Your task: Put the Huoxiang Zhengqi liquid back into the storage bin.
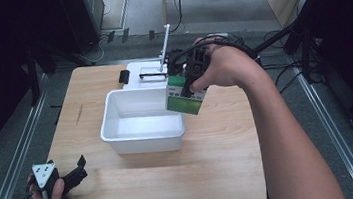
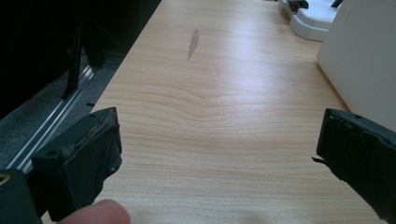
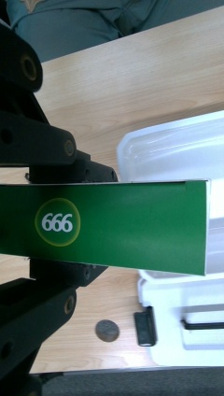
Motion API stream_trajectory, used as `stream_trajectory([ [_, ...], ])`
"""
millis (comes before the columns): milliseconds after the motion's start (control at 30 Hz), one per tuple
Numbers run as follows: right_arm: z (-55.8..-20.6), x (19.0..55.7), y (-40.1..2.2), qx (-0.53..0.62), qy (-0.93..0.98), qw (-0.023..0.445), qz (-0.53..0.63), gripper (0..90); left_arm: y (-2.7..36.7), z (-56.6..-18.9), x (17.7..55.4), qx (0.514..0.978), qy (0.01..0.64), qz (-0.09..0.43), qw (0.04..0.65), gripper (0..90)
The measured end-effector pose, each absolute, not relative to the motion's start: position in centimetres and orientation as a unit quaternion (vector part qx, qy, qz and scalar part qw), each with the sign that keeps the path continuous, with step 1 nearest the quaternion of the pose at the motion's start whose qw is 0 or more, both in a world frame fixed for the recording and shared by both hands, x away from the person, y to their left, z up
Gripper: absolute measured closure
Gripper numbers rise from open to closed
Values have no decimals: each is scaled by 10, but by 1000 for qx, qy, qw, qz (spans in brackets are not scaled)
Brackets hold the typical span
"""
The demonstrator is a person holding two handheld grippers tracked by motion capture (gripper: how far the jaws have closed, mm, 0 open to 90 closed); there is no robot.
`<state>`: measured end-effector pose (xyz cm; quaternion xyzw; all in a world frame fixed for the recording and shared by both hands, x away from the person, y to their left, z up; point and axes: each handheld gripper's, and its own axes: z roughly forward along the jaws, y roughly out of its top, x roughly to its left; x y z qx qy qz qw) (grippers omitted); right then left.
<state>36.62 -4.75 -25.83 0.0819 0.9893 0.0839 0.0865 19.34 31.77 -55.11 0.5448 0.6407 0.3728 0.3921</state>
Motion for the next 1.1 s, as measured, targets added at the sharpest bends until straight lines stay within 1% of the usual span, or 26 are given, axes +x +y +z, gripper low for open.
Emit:
stream_trajectory([
  [200, -258, 367, -29, 59, 990, 91, 86, 645, 318, -551, 194, 545, 641, 372, 393, 10],
  [500, -269, 368, -9, 14, 991, 96, 91, 644, 318, -551, 194, 545, 641, 371, 393, 10],
  [667, -272, 368, -4, 10, 991, 96, 92, 644, 318, -551, 194, 545, 641, 370, 394, 10],
  [867, -284, 370, 2, 3, 993, 88, 83, 643, 318, -551, 194, 545, 641, 370, 395, 10],
  [1100, -301, 372, 3, -23, 993, 89, 78, 642, 319, -551, 194, 545, 641, 369, 394, 10],
])
